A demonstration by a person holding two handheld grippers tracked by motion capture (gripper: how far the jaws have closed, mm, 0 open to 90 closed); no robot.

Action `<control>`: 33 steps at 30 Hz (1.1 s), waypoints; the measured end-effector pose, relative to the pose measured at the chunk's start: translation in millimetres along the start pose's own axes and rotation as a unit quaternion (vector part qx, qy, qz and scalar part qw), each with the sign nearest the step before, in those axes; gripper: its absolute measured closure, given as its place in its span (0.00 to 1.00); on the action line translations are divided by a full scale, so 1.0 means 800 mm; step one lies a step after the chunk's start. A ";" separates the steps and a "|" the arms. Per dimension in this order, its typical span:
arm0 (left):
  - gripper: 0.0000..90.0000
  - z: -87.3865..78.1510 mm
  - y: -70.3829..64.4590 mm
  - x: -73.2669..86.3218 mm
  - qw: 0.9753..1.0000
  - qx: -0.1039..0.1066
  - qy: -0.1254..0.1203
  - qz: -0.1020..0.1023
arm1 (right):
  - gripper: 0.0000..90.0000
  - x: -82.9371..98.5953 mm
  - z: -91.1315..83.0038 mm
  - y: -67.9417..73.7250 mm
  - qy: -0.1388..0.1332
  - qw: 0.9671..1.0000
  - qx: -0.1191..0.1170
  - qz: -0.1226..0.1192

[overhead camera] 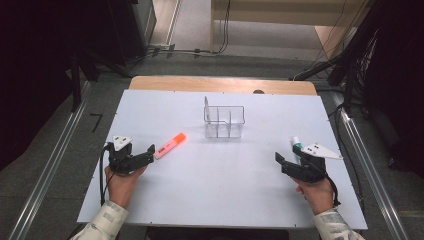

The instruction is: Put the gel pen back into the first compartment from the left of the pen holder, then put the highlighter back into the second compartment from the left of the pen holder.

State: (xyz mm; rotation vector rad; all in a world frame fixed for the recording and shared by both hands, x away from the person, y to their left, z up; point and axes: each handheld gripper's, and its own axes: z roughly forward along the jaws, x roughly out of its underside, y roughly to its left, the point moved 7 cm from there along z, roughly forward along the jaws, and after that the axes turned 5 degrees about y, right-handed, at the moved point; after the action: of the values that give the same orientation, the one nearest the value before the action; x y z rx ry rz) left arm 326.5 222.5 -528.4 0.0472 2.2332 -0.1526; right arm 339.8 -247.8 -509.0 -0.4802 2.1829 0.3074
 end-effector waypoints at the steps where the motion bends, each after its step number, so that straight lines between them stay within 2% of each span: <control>1: 0.16 0.000 0.000 0.000 1.000 0.000 0.000 0.000 | 0.30 0.000 -0.001 0.000 0.000 1.000 0.001 0.001; 33: 0.16 0.001 -0.003 -0.002 1.000 0.006 -0.003 0.003 | 0.30 0.002 -0.004 -0.002 -0.001 1.000 0.001 0.008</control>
State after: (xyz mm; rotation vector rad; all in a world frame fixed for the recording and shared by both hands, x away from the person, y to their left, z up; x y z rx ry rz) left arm 328.0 220.1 -527.7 0.0595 2.2256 -0.1641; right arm 337.3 -250.5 -508.4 -0.4619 2.1852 0.3153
